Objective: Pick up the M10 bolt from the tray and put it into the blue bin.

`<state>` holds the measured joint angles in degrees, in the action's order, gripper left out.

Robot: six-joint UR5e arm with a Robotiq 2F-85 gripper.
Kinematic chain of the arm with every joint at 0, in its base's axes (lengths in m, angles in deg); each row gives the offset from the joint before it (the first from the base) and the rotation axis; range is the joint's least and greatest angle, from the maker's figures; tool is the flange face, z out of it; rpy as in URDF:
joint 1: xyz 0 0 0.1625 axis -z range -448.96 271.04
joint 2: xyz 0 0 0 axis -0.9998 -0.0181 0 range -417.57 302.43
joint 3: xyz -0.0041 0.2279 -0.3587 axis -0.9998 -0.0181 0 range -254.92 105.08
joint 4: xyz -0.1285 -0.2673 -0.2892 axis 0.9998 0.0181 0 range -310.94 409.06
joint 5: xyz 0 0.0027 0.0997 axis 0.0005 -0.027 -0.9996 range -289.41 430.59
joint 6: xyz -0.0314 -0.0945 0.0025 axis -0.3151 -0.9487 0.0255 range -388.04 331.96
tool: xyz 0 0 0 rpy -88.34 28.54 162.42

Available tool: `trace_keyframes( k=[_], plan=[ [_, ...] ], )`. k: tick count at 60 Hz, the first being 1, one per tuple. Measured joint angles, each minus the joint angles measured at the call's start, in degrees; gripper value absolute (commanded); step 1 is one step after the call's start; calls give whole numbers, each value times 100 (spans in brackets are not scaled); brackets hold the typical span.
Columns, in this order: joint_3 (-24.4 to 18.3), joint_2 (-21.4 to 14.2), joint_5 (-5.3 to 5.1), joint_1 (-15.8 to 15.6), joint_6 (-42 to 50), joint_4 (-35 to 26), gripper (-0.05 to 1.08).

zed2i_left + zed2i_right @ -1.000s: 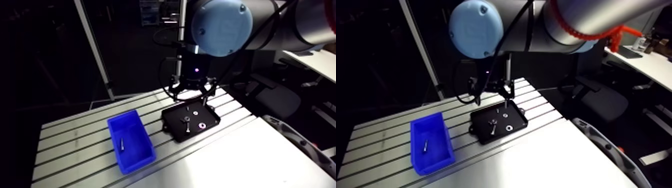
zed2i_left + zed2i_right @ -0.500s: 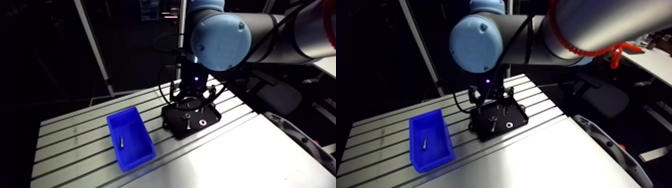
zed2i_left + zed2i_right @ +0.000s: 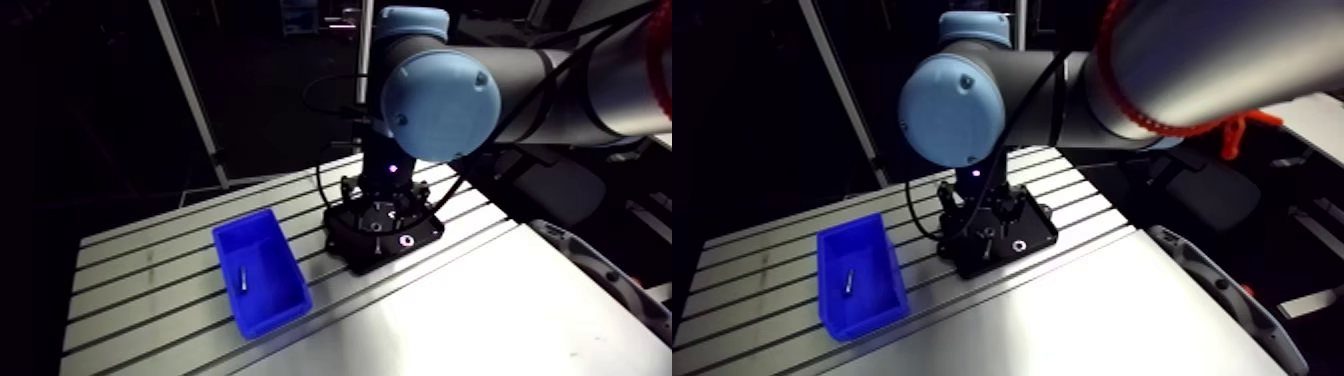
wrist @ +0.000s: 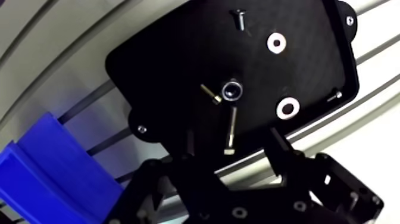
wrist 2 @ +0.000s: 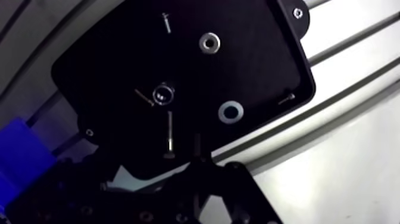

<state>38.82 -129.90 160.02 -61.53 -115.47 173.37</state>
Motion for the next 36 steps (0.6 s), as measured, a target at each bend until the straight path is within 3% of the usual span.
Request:
trace_keyframes(
  k=[36],
  plan=[
    [111,155,-1,-1,-87,234,46]
  ],
)
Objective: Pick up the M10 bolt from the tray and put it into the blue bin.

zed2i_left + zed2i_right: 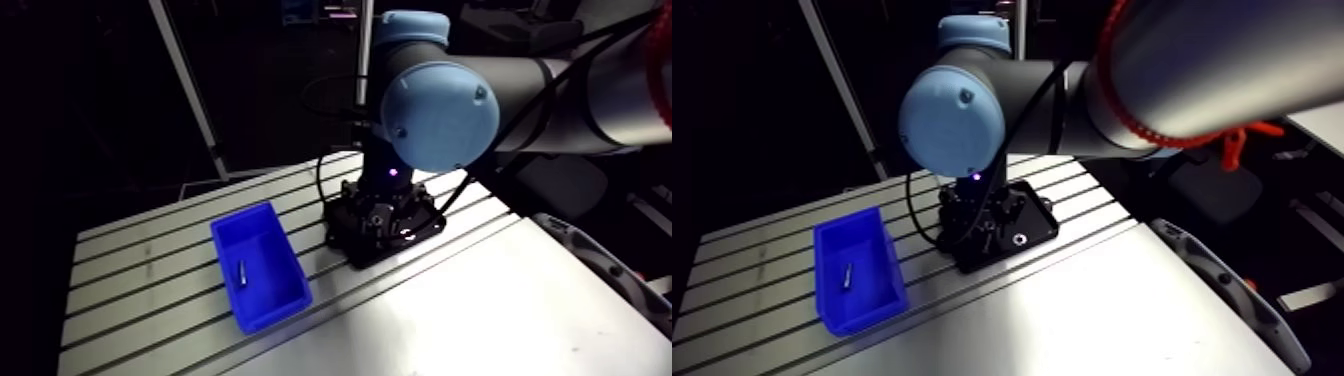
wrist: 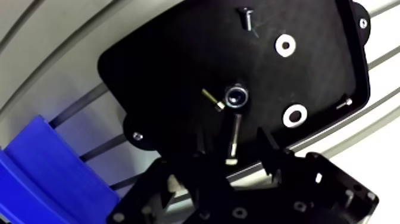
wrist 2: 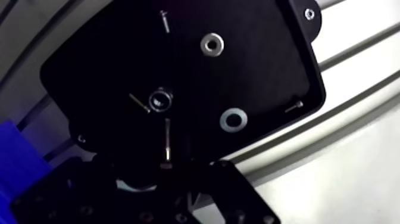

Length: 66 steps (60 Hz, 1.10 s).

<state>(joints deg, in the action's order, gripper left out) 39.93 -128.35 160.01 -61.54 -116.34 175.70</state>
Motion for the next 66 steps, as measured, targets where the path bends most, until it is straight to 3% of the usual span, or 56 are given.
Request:
trace_keyframes(
  k=[66],
  plan=[
    [122,49,-1,4,-24,127,59]
  ],
)
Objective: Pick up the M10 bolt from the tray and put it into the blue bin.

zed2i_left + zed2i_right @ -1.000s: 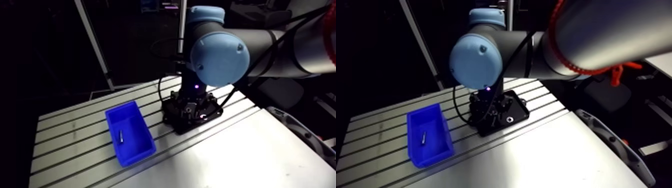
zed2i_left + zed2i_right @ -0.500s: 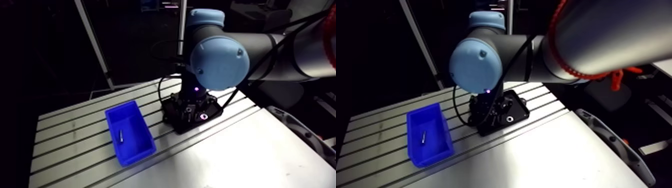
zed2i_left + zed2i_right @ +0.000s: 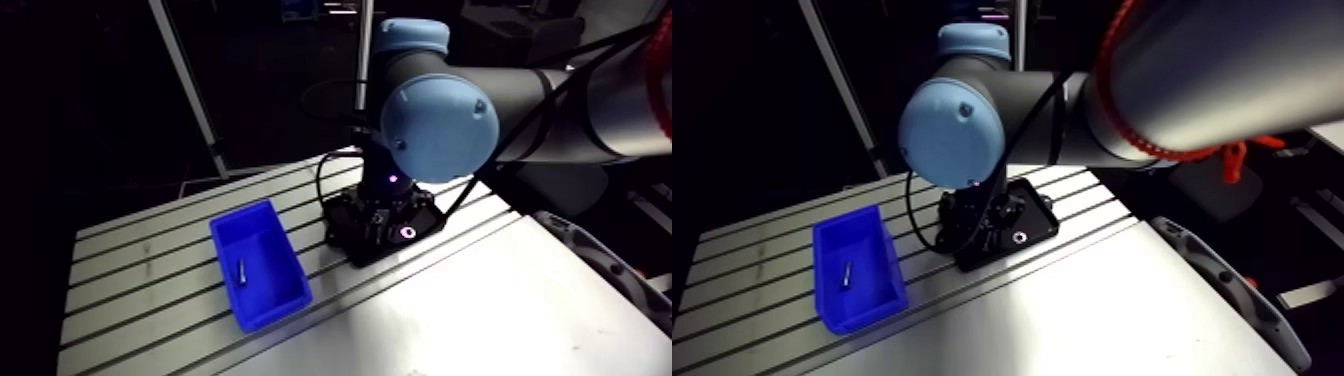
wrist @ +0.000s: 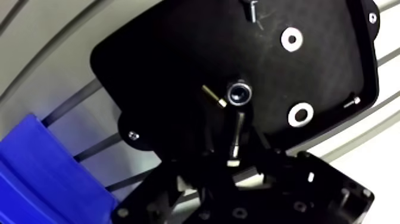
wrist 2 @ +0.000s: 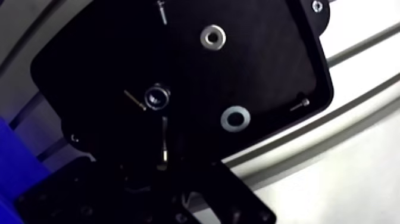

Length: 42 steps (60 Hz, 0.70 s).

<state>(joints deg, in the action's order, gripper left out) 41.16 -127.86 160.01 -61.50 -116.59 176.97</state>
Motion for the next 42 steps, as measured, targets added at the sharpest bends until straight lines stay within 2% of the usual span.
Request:
trace_keyframes(
  k=[42],
  plan=[
    [24,3,2,3,-3,3,68]
  ],
)
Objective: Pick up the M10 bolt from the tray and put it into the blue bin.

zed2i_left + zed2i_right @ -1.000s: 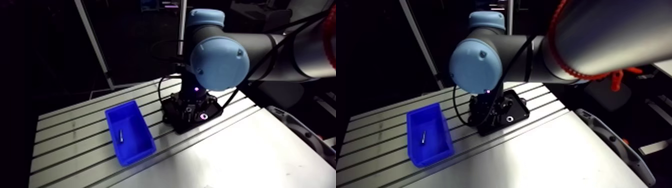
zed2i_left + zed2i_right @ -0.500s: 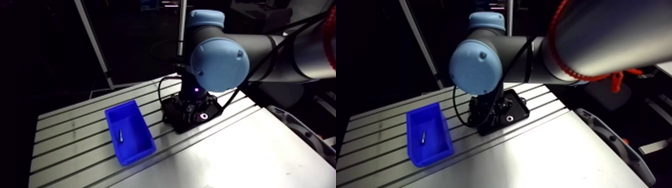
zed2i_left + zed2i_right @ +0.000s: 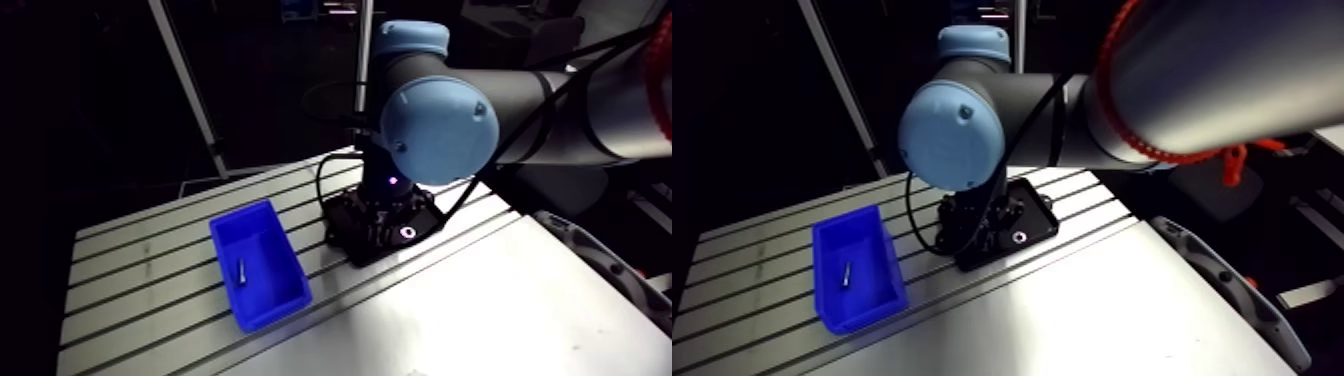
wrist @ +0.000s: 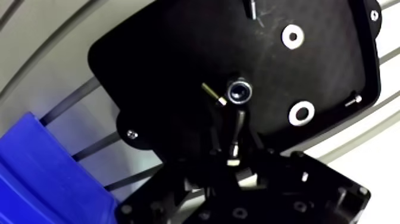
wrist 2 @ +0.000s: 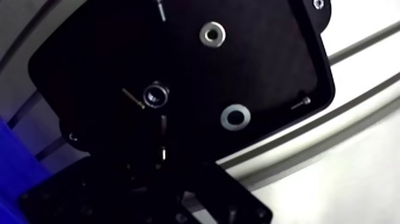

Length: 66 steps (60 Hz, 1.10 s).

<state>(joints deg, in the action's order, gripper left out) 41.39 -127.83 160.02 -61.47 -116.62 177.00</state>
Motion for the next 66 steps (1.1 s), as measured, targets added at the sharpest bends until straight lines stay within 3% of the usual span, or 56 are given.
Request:
trace_keyframes(
  k=[37,66],
  plan=[
    [40,7,0,-6,3,25,75],
    [41,2,4,-6,3,42,96]
  ],
)
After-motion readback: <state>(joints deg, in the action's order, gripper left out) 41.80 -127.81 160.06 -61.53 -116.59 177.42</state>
